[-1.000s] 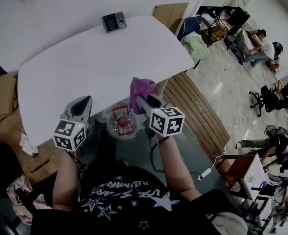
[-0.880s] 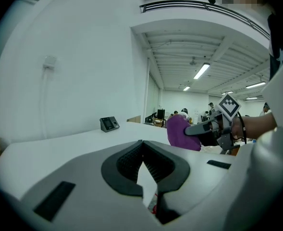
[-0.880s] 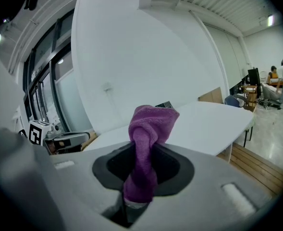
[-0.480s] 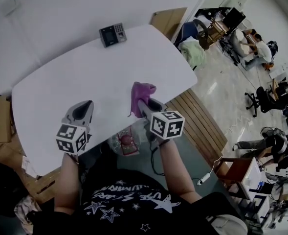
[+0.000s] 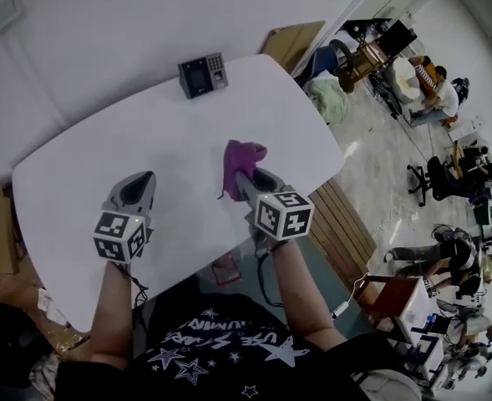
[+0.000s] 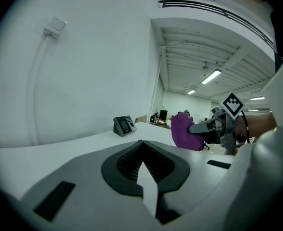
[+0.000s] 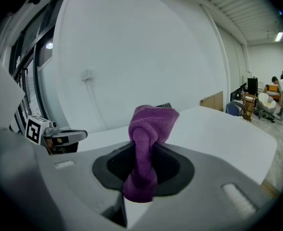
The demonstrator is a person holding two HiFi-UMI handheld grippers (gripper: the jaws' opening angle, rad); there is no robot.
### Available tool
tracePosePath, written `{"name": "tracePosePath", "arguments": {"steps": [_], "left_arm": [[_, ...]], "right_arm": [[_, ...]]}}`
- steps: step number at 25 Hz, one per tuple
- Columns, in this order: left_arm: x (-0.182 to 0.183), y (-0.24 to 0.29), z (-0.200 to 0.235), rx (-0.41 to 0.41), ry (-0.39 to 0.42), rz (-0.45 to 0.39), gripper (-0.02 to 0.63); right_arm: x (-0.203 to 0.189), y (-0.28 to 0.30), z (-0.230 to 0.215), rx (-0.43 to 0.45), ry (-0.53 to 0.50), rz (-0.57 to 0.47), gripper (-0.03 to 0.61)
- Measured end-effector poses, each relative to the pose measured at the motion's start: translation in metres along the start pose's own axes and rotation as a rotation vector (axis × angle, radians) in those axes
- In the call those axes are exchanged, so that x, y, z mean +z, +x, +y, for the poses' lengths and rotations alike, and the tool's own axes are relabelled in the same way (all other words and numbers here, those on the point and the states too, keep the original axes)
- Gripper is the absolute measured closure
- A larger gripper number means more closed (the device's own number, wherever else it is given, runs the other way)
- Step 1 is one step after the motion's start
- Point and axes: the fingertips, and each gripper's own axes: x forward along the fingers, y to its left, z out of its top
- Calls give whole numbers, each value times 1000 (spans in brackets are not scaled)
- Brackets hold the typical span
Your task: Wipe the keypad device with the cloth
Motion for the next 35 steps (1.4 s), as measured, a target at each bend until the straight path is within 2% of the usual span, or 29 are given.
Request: {"name": "tracePosePath", "arguments": {"steps": [6, 15, 24, 35], "left_arm": [[-3, 17, 29, 5, -23, 5, 607], [-8, 38, 22, 28, -52, 48, 607], [22, 69, 31, 151, -42, 14, 607], [46, 114, 67, 162, -28, -11, 607]], "right_arm": [[3, 33, -1, -5, -18, 29, 483], [4, 51, -25, 34, -9, 45, 483], [49, 103, -60, 147, -80, 34, 483], [94, 185, -69, 197, -216, 18, 483]]}}
